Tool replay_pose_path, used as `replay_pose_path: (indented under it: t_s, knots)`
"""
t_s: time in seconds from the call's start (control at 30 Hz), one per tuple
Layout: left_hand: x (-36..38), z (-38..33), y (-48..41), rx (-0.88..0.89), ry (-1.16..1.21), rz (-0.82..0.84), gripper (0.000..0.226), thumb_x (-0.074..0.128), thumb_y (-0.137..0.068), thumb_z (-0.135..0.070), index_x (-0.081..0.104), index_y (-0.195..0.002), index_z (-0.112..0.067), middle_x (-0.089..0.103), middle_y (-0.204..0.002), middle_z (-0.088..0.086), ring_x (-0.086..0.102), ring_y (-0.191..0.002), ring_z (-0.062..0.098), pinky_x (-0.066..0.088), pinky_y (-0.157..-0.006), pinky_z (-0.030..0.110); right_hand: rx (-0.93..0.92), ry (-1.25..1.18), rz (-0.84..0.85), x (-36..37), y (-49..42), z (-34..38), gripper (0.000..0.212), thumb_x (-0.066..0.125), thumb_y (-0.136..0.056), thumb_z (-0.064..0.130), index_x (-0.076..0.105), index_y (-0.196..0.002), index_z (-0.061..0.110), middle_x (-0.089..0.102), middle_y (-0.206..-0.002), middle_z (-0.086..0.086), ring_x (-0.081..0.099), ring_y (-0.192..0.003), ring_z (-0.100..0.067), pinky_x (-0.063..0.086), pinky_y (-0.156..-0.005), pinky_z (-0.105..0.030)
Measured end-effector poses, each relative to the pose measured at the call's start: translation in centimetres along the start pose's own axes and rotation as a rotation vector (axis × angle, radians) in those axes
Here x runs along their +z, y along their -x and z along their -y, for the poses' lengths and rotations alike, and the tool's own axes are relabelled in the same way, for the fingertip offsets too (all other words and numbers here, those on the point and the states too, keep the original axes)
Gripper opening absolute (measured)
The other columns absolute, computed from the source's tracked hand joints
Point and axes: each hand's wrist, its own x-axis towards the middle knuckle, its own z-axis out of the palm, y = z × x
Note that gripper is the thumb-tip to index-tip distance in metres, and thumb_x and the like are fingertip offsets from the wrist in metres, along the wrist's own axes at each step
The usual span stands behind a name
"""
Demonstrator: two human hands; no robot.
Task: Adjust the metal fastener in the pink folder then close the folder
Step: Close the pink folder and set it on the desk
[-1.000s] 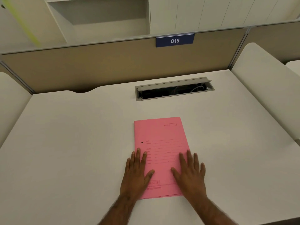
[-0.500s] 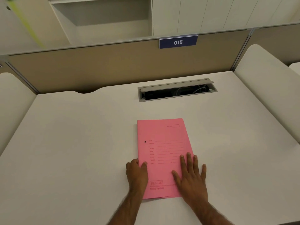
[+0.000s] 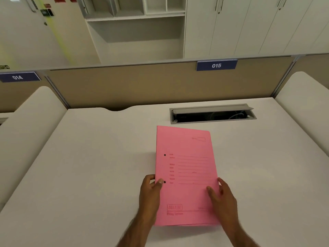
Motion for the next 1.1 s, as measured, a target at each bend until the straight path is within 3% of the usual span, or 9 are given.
replay_pose_path:
  t_s: [0.1, 0.2, 0.5, 0.63, 0.8, 1.0, 1.1]
  knots:
    - [-3.9, -1.3, -1.7, 0.038, 0.004, -0.033, 0.004, 0.063, -0.097, -0.027, 0.061, -0.100, -0.027, 0.078, -0.087, -0.007, 0.075, -0.070, 0.015, 0.054, -0.059, 0.030, 0.053, -0.172, 0.065, 0.9, -0.1, 3.9, 0.046, 0.069, -0.088, 0.014, 0.060, -0.133, 0.019, 0.073, -0.095, -0.001, 0.070, -0.082, -0.018, 0.051, -0.067, -0.030]
    - [-7.1, -2.6, -4.3, 0.103, -0.041, -0.109, 0.004, 0.065, -0.095, -0.023, 0.064, -0.096, -0.027, 0.077, -0.090, -0.005, 0.073, -0.073, 0.012, 0.051, -0.059, 0.025, 0.026, -0.203, 0.110, 2.9, -0.6, 7.6, 0.041, 0.063, -0.084, 0.004, 0.068, -0.121, 0.020, 0.073, -0.081, -0.004, 0.072, -0.077, -0.022, 0.060, -0.073, -0.042]
    - [-12.7, -6.7, -17.1, 0.214, -0.264, -0.172, 0.024, 0.054, -0.098, -0.010, 0.072, -0.114, -0.008, 0.074, -0.100, 0.007, 0.066, -0.085, 0.024, 0.046, -0.066, 0.026, -0.094, -0.206, 0.148, 11.9, -7.9, 17.3, 0.039, 0.063, -0.084, 0.003, 0.067, -0.122, 0.013, 0.074, -0.092, -0.006, 0.072, -0.081, -0.023, 0.061, -0.079, -0.044]
    - [-12.7, -7.6, -22.9, 0.227, -0.329, -0.181, 0.023, 0.054, -0.098, -0.011, 0.071, -0.113, -0.008, 0.074, -0.104, 0.009, 0.066, -0.084, 0.025, 0.045, -0.065, 0.028, -0.115, -0.171, 0.125, 15.3, -12.2, 19.5, 0.038, 0.062, -0.087, 0.006, 0.064, -0.124, 0.011, 0.074, -0.102, -0.007, 0.070, -0.081, -0.018, 0.056, -0.066, -0.026]
    - [-12.0, -7.5, -28.0, 0.208, -0.380, -0.209, 0.024, 0.053, -0.099, -0.012, 0.070, -0.115, -0.007, 0.074, -0.110, 0.012, 0.065, -0.086, 0.027, 0.049, -0.074, 0.031, -0.110, -0.139, 0.125, 18.2, -16.1, 20.7, 0.035, 0.060, -0.088, 0.006, 0.064, -0.123, 0.009, 0.072, -0.113, -0.010, 0.071, -0.092, -0.028, 0.060, -0.084, -0.040]
    - [-11.6, -7.3, -31.6, 0.213, -0.482, -0.242, 0.026, 0.052, -0.100, -0.014, 0.069, -0.118, -0.006, 0.071, -0.118, 0.013, 0.060, -0.084, 0.024, 0.047, -0.073, 0.031, -0.124, -0.089, 0.144, 20.4, -19.0, 21.5, 0.028, 0.059, -0.092, 0.009, 0.065, -0.119, 0.012, 0.073, -0.113, -0.009, 0.070, -0.085, -0.025, 0.052, -0.062, -0.022]
    - [-11.5, -7.1, -32.7, 0.231, -0.508, -0.256, 0.025, 0.052, -0.100, -0.013, 0.068, -0.118, -0.005, 0.071, -0.120, 0.014, 0.058, -0.085, 0.023, 0.047, -0.075, 0.031, -0.138, -0.047, 0.143, 21.1, -19.7, 21.7, 0.029, 0.058, -0.092, 0.009, 0.065, -0.120, 0.011, 0.073, -0.114, -0.008, 0.070, -0.088, -0.025, 0.055, -0.067, -0.025]
